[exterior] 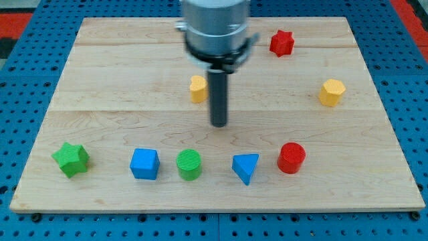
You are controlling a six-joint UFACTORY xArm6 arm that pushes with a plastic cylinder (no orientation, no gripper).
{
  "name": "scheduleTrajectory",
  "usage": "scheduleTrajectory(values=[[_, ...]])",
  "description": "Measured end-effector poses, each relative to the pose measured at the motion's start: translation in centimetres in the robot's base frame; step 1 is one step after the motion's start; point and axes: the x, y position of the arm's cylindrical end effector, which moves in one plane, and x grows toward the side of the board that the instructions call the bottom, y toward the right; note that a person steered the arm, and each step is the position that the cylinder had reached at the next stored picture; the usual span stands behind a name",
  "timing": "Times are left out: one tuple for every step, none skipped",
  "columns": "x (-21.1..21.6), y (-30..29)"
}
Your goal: Move the red circle in between the yellow blocks
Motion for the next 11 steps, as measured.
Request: scheduleTrajectory(values=[[1.9, 7.5], [5.1, 12.3], [10.8, 11.6], [12.4, 7.9], [8.4, 8.4], [5.9, 8.8], [4.2, 8.7], [2.0, 8.4], [-0.4, 6.5], [-3.2, 4.3], [-4.8, 6.1]])
